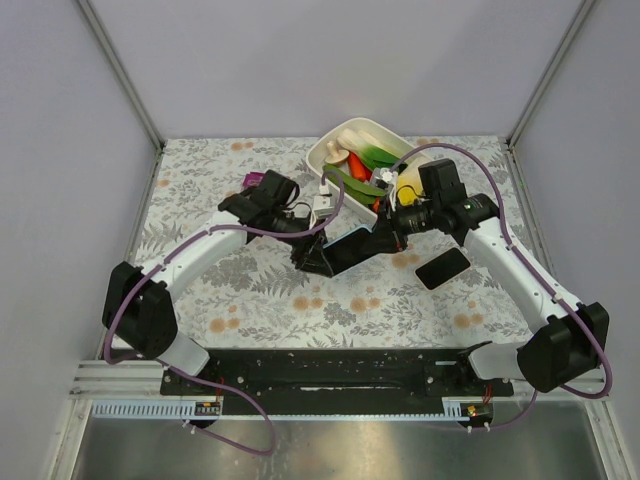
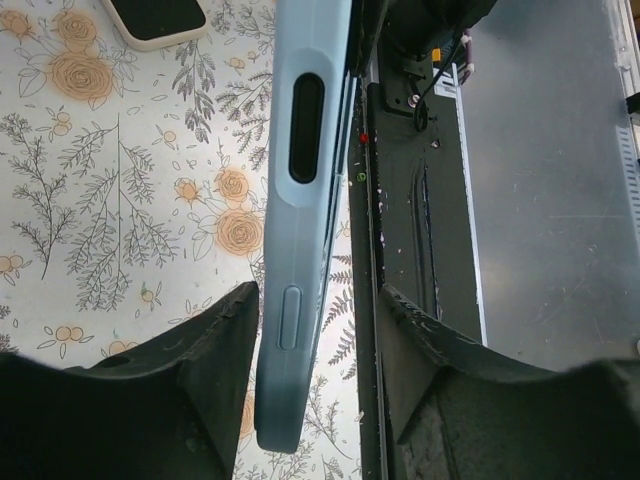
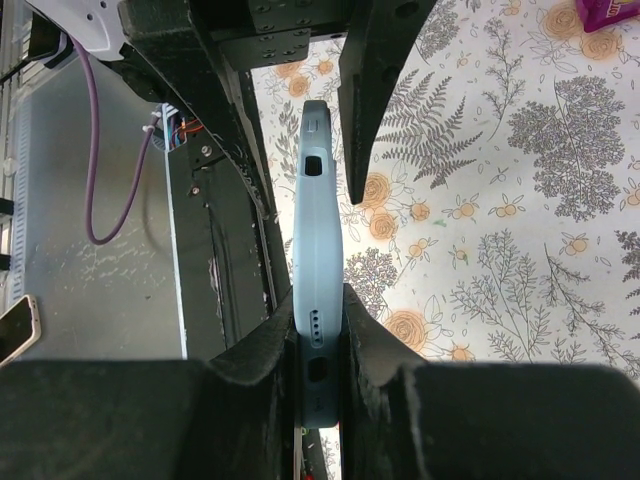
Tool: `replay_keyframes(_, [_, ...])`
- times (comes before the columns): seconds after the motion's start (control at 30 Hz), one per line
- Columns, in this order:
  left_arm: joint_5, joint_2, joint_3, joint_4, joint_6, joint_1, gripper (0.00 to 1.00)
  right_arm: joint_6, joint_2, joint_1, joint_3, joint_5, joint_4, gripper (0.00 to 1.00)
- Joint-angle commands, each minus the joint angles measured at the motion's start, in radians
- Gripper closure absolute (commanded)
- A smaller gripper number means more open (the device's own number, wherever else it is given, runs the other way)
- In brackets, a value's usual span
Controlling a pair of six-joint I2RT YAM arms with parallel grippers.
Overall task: Take the phone out of the phone case
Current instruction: Pick up the phone at the center of the board.
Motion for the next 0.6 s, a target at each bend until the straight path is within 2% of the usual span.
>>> replay_keyframes(0.0, [0.054, -0.032, -0.019, 0.046, 0.003, -0.008, 0.5, 0.032, -0.024, 0.008, 0.052, -0.056, 0.073, 1.0])
replay_keyframes(0.13, [0.056, -0.04, -0.028, 0.044, 0.004, -0.008, 0.66, 0.02, -0.035, 0.008, 0.044, -0.037, 0.073, 1.0])
replay_keyframes(0.23, [0.061, -0.042, -0.036, 0.043, -0.002, -0.008, 0.84, 0.02, -0.041, 0.008, 0.039, -0.03, 0.076, 1.0])
replay_keyframes(0.3, [0.065, -0.042, -0.036, 0.046, -0.011, -0.008, 1.0, 0.029, -0.039, 0.008, 0.036, -0.03, 0.088, 1.0])
replay_keyframes(0.43, [0.088, -0.051, -0.028, 0.06, -0.054, -0.007, 1.0, 0.055, -0.03, 0.008, 0.035, -0.003, 0.11, 1.0])
replay_keyframes(0.47, [0.082, -0.064, -0.033, 0.08, -0.074, -0.008, 1.0, 0.061, -0.03, 0.008, 0.038, 0.012, 0.111, 0.95])
replay_keyframes(0.57, [0.038, -0.117, -0.065, 0.165, -0.135, -0.007, 1.0, 0.092, -0.03, 0.008, 0.05, 0.046, 0.127, 0.65])
